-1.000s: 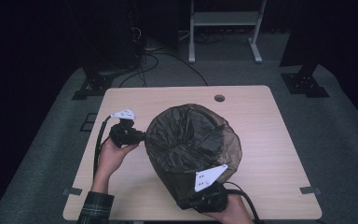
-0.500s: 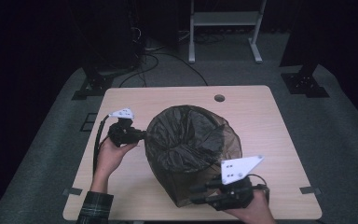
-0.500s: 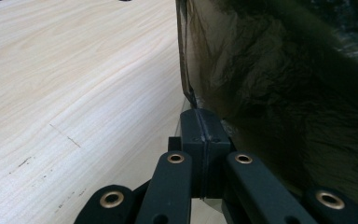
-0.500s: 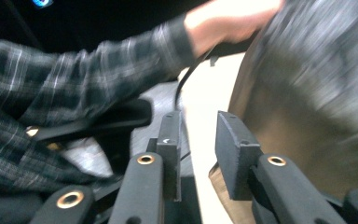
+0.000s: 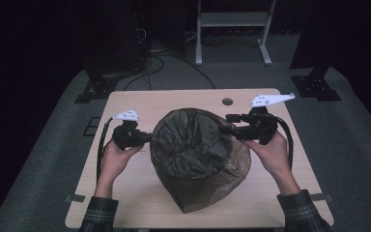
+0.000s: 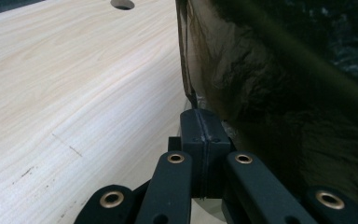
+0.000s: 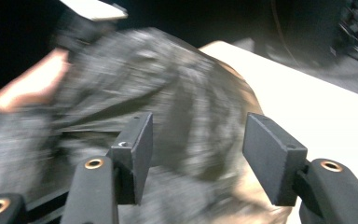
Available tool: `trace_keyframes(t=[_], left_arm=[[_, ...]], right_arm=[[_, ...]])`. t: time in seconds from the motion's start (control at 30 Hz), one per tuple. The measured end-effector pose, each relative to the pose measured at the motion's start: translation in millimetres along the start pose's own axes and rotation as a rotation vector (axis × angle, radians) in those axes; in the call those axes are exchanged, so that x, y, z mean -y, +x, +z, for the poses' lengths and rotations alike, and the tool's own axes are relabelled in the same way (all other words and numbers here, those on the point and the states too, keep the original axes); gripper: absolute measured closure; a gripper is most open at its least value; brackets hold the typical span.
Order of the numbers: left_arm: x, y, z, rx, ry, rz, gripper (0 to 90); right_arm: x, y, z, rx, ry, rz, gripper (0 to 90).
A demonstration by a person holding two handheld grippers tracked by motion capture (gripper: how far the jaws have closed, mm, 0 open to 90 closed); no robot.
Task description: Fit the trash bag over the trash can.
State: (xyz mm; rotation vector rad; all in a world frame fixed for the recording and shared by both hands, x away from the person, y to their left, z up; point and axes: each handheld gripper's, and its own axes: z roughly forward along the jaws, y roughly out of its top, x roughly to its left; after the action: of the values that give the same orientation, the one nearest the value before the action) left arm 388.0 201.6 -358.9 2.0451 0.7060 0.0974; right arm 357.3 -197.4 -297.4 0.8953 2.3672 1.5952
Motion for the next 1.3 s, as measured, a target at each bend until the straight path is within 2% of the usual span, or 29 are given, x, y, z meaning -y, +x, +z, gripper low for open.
trace_keyframes(t=[0.07,0.13,0.17,0.23,0.3,0.37,0.4,0.47,0.6,0.8,0.87,1.0,1.03,1.1,1.2,1.27,1.3], left_arm=[[-1.4,-0.1,0.6,-0.006,0.001,0.001,90.0],[-2.7,0.5,-0.1,-0.011,-0.001,0.004,90.0],[-3.0,0.8,-0.6,-0.015,-0.003,0.006,90.0],[-3.6,1.7,-1.5,-0.021,-0.011,0.004,90.0],[-3.9,3.1,-1.5,-0.028,-0.014,0.003,90.0],[-3.6,4.6,0.7,-0.036,-0.013,0.000,90.0],[-3.3,5.7,2.7,-0.047,-0.008,0.000,90.0],[-2.4,7.6,6.8,-0.063,0.002,-0.005,90.0],[3.3,11.0,20.1,-0.074,0.058,-0.017,90.0],[20.2,16.5,38.2,-0.079,0.143,-0.038,90.0],[25.3,17.1,43.4,-0.088,0.174,-0.033,90.0],[29.7,17.9,45.0,-0.068,0.154,-0.043,90.0],[28.8,17.6,42.5,-0.064,0.143,-0.044,90.0],[26.7,17.0,38.2,-0.059,0.125,-0.044,90.0],[23.8,15.3,31.6,-0.058,0.109,-0.040,90.0],[23.3,13.9,28.8,-0.055,0.099,-0.036,89.9],[23.3,13.3,28.2,-0.053,0.096,-0.035,90.0]], right_arm=[[0.5,-11.0,15.8,0.013,0.041,0.030,44.2],[2.6,-15.7,21.5,0.008,0.038,0.041,58.4],[4.2,-16.9,21.9,0.034,0.022,0.036,67.9],[6.8,-19.8,18.7,0.042,-0.009,0.039,82.5],[9.5,-23.2,15.3,0.033,-0.036,0.052,89.8],[11.6,-25.2,13.9,0.064,-0.036,0.047,89.9],[12.7,-26.8,13.9,0.064,-0.038,0.050,90.0],[17.1,-31.4,12.7,0.112,-0.045,0.050,90.0],[32.2,-42.3,15.8,0.147,-0.038,0.081,90.0],[63.7,-51.5,28.5,0.159,0.013,0.120,90.0],[72.2,-53.7,32.2,0.160,0.029,0.130,90.0],[81.6,-55.6,34.5,0.148,0.031,0.148,89.6],[80.6,-55.0,31.1,0.143,0.013,0.147,79.7],[75.6,-53.6,20.6,0.138,-0.034,0.155,69.2],[68.8,-47.8,-0.8,0.131,-0.108,0.142,59.7],[65.7,-41.3,-13.8,0.112,-0.117,0.126,52.4],[65.5,-35.4,-21.6,0.105,-0.127,0.102,48.1]])
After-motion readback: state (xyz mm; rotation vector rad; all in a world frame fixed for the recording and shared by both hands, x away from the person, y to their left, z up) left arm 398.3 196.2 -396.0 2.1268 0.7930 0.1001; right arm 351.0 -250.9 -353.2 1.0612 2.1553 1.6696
